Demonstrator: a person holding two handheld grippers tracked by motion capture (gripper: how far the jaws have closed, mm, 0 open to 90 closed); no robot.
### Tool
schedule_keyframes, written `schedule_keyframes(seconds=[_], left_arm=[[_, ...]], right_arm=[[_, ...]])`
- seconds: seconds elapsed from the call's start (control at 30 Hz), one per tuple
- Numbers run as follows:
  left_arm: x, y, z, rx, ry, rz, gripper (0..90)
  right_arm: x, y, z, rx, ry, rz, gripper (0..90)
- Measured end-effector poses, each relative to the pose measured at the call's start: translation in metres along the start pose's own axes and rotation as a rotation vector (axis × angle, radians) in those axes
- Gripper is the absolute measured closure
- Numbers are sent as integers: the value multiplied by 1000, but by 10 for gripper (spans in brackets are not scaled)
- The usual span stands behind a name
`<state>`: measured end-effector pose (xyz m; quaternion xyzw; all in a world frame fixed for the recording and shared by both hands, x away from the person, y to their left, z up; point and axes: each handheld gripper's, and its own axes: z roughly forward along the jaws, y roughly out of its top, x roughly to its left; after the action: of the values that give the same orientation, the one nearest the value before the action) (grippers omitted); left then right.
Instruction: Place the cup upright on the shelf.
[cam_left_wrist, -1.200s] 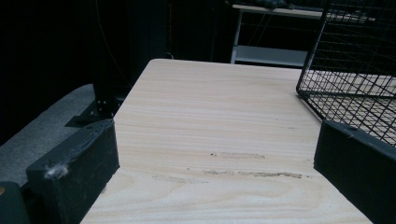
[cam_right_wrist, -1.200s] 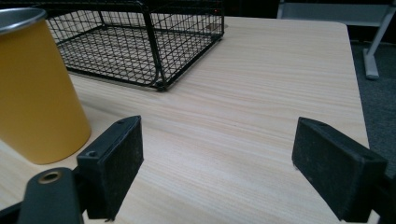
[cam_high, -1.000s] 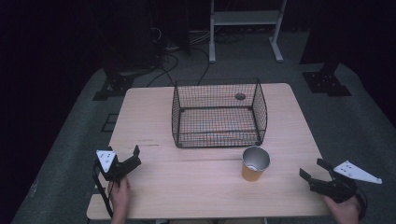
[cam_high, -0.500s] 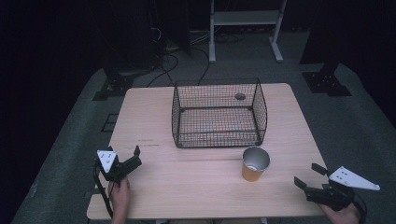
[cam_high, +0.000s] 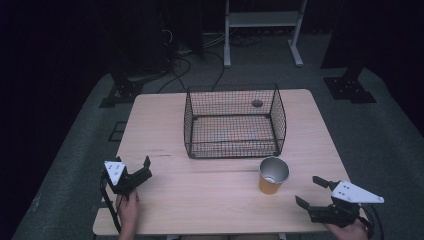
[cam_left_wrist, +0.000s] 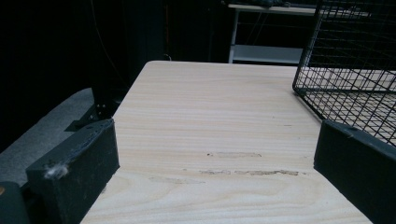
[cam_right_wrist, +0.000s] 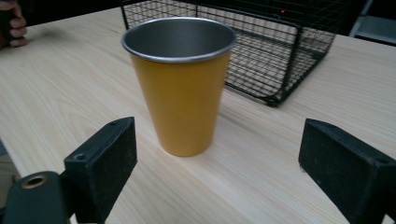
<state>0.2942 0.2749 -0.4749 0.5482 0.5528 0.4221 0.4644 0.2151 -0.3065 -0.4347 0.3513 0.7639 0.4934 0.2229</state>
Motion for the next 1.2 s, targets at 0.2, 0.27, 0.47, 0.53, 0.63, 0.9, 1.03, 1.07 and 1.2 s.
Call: schedule_keyframes(seconds=[0.2, 0.27, 0.47, 0.53, 0.63, 0.9, 1.03, 1.07, 1.2], left_arm=[[0, 0, 0, -1, -2, 5, 0], [-1, 0, 0, -2, -1, 5, 0], [-1, 0, 0, -1, 0, 9, 0], [-1, 0, 0, -1, 0, 9, 0], [-1, 0, 0, -1, 0, 9, 0], [-1, 0, 0, -2, -1, 9, 0], [-1, 0, 0, -2, -1, 9, 0], [-1, 0, 0, -2, -1, 9, 0], [-1, 0, 0, -2, -2, 9, 0]], right_arm=[[8, 8, 14, 4, 55, -16, 100], [10, 10, 19, 6, 61, -17, 100], [10, 12, 33, 16, 75, -11, 97], [10, 12, 38, 26, 77, -9, 97], [10, 14, 45, 33, 79, -13, 94], [10, 18, 59, 37, 80, -7, 88], [10, 21, 66, 38, 79, -7, 76], [10, 22, 67, 35, 81, -4, 76], [11, 24, 74, 33, 83, -4, 76]])
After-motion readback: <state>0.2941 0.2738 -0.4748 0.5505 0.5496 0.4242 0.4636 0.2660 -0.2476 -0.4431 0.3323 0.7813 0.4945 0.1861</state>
